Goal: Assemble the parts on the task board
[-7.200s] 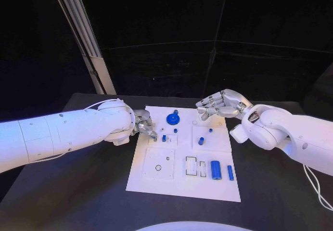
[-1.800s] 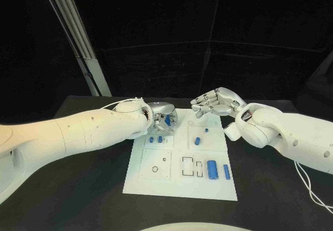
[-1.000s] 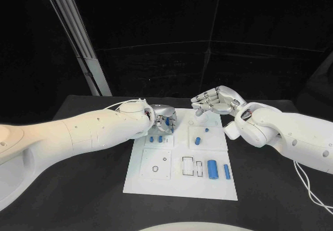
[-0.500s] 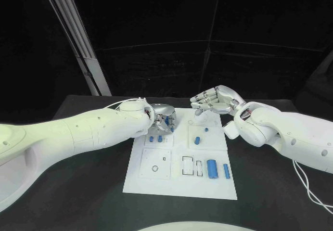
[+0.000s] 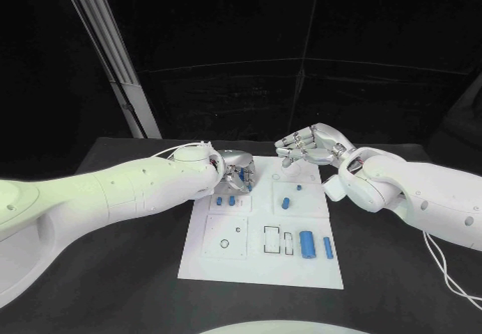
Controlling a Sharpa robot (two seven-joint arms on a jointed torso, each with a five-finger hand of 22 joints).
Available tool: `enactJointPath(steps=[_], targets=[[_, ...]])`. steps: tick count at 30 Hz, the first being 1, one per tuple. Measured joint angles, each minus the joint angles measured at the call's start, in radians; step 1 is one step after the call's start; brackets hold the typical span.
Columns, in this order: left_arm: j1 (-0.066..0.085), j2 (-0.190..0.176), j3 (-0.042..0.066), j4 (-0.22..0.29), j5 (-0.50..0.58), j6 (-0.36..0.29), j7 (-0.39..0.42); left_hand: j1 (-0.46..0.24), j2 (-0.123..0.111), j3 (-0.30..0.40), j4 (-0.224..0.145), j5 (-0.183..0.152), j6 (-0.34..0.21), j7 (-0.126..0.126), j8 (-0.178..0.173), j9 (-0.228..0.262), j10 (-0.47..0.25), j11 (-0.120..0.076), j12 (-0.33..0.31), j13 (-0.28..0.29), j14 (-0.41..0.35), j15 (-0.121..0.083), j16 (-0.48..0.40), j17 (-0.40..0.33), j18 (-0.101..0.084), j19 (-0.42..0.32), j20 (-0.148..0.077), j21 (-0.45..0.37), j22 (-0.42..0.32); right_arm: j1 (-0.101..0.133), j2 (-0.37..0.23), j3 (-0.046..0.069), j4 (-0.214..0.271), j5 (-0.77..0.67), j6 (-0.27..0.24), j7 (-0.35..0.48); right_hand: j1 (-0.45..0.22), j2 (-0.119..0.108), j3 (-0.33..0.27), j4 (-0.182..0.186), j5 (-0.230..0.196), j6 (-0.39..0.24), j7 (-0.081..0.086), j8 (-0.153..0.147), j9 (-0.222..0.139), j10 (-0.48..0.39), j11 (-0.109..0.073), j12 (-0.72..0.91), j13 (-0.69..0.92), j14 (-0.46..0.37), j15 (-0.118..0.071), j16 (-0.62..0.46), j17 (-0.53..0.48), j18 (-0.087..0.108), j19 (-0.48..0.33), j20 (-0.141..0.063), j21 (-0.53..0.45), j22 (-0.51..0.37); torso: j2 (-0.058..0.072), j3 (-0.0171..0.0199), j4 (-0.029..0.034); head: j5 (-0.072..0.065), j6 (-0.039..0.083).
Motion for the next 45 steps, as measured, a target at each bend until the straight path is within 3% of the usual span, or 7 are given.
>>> enactJointPath(steps=[6, 13, 19, 24, 29, 34, 45], targets=[[-0.003, -0.026, -0.002, 0.02, 0.003, -0.028, 0.002, -0.001, -0.001, 0.019, -0.013, 0.0, 0.003, 0.0, -0.005, 0.0, 0.0, 0.0, -0.007, -0.001, 0.0, 0.0, 0.0, -0.003, 0.0, 0.0, 0.0, 0.005, 0.006, 0.0, -0.001, 0.0, 0.0, 0.0, 0.0, 0.001, 0.0, 0.0, 0.0, 0.0, 0.0, 0.0, 0.0, 0.0, 0.0, 0.0, 0.0, 0.0, 0.0, 0.0, 0.0, 0.0, 0.0, 0.0, 0.0, 0.0, 0.0, 0.0, 0.0, 0.0001, 0.0, -0.005, 0.003], [0.001, -0.088, 0.0, 0.078, 0.02, -0.063, 0.002, -0.001, -0.001, 0.035, -0.021, 0.006, 0.007, 0.004, -0.012, 0.0, 0.01, 0.004, -0.016, -0.001, 0.0, 0.0, 0.0, -0.005, 0.0, 0.0, 0.0, 0.009, 0.012, 0.0, -0.004, 0.0, 0.0, 0.0, 0.0, 0.001, 0.0, 0.0, 0.0, 0.0, 0.0, 0.0, 0.0, 0.0, 0.0, 0.0, 0.0, 0.0, 0.0, 0.0, 0.0, 0.0, -0.001, 0.0, 0.0, 0.0, 0.0, 0.0, -0.001, 0.0001, 0.0, -0.01, 0.004], [0.013, -0.144, 0.023, 0.131, 0.04, -0.085, 0.0, -0.006, -0.006, 0.038, -0.024, 0.006, 0.01, 0.001, -0.013, 0.0, 0.014, 0.0, -0.023, -0.001, 0.0, 0.0, 0.0, -0.008, 0.0, 0.0, 0.0, 0.014, 0.021, 0.0, -0.006, 0.0, -0.002, 0.0, 0.0, 0.002, 0.0, 0.0, 0.0, 0.0, 0.0, 0.0, 0.0, 0.0, 0.0, 0.0, 0.0, 0.0, 0.0, 0.0, 0.0, 0.0, -0.001, 0.0, 0.0, 0.0, -0.004, 0.0, -0.002, 0.0, 0.0017, -0.01, 0.007], [0.014, -0.184, 0.038, 0.163, 0.059, -0.089, -0.004, -0.006, -0.006, 0.039, -0.025, 0.006, 0.01, 0.001, -0.013, 0.0, 0.015, 0.001, -0.023, -0.001, 0.0, 0.0, 0.0, -0.009, 0.0, 0.0, 0.0, 0.018, 0.024, 0.0, -0.004, 0.0, -0.004, 0.0, 0.0, 0.002, 0.0, 0.0, 0.0, 0.0, 0.0, 0.0, 0.0, 0.0, 0.0, 0.0, 0.0, 0.0, 0.0, 0.0, 0.0, 0.0, -0.001, 0.0, 0.0, 0.0, -0.004, 0.0, -0.002, -0.0008, 0.0024, -0.006, 0.01], [0.02, -0.219, 0.044, 0.18, 0.079, -0.079, -0.015, -0.01, -0.01, 0.041, -0.027, 0.006, 0.01, 0.001, -0.016, 0.0, 0.021, 0.0, -0.027, -0.001, 0.0, 0.0, 0.0, -0.012, 0.0, 0.0, 0.0, 0.023, 0.03, -0.001, -0.001, 0.0, -0.007, 0.0, 0.0, 0.002, 0.0, 0.0, 0.0, 0.0, 0.0, 0.0, 0.0, 0.0, 0.0, 0.0, 0.0, 0.0, 0.0, 0.0, 0.0, 0.0, -0.001, 0.0, 0.0, 0.0, -0.004, 0.0, -0.001, -0.0008, 0.0023, 0.0, 0.011], [0.022, -0.227, 0.045, 0.178, 0.093, -0.052, -0.03, -0.01, -0.01, 0.043, -0.025, 0.006, 0.01, 0.001, -0.016, 0.0, 0.021, 0.0, -0.027, -0.001, 0.0, 0.0, 0.0, -0.014, 0.0, 0.0, 0.0, 0.023, 0.032, -0.001, 0.001, 0.0, -0.008, 0.0, 0.0, 0.002, 0.0, 0.0, 0.0, 0.0, 0.0, 0.0, 0.0, 0.0, 0.0, 0.0, 0.0, 0.0, 0.0, 0.0, 0.0, 0.0, -0.001, 0.0, 0.0, 0.0, -0.004, 0.0, -0.001, -0.0003, 0.0017, 0.002, 0.011], [0.02, -0.2, 0.042, 0.148, 0.106, -0.004, -0.048, -0.018, -0.012, 0.043, -0.024, 0.006, 0.014, -0.003, -0.016, 0.0, 0.021, 0.0, -0.031, -0.001, 0.0, 0.0, 0.0, -0.016, 0.0, 0.0, 0.0, 0.023, 0.032, -0.001, 0.004, 0.0, -0.009, 0.0, 0.0, 0.003, 0.0, 0.0, 0.0, 0.0, 0.0, 0.0, 0.0, 0.0, 0.0, 0.0, 0.0, 0.0, 0.0, 0.0, 0.0, 0.0, 0.0, 0.0, 0.0, 0.0, -0.004, 0.0, 0.001, 0.0012, -0.0023, 0.004, 0.008]])
